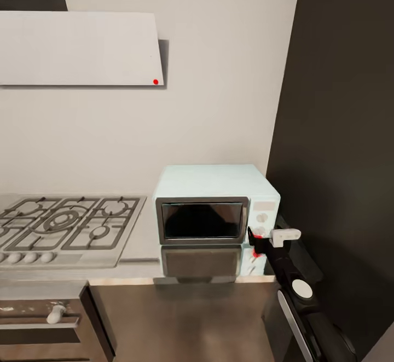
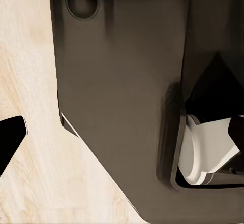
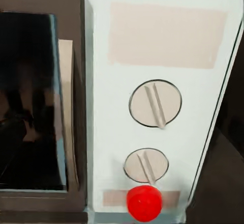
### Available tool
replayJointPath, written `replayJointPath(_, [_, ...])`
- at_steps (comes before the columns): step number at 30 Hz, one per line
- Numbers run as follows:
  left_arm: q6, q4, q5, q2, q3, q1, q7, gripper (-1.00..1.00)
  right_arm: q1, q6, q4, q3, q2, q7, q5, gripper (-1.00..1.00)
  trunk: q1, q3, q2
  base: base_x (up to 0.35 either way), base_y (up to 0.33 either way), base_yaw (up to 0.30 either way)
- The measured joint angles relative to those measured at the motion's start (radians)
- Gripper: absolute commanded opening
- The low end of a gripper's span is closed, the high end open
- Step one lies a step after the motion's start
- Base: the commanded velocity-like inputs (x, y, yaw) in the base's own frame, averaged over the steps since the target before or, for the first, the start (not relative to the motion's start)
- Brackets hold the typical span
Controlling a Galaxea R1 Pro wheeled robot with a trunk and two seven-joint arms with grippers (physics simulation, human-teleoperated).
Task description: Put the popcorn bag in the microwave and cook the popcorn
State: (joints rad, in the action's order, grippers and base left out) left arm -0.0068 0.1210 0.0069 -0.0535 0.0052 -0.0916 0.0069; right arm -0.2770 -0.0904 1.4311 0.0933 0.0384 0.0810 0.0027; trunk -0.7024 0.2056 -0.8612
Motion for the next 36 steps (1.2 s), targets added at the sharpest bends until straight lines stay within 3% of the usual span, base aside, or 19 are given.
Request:
replayJointPath(10, [0.0, 0.0, 0.0, 0.0, 0.0, 0.0, 0.0, 1.0, 0.0, 0.002, 0.0, 0.031, 0.0, -0.006, 0.0, 1.0, 0.0, 0.0, 0.0, 0.095, 0.114, 0.0])
replayJointPath(28, [0.001, -0.001, 0.0, 0.0, 0.0, 0.0, 0.0, 1.0, 0.0, 0.001, -0.004, 0.031, 0.0, -0.003, -0.003, 1.0, 0.0, 0.0, 0.0, 0.029, 0.019, 0.0])
replayJointPath(36, [0.0, -0.001, 0.0, 0.0, -0.001, 0.0, 0.0, 1.0, 0.0, 0.002, -0.057, 0.031, 0.0, -0.004, -0.002, 1.0, 0.0, 0.0, 0.0, 0.131, 0.0, 0.0])
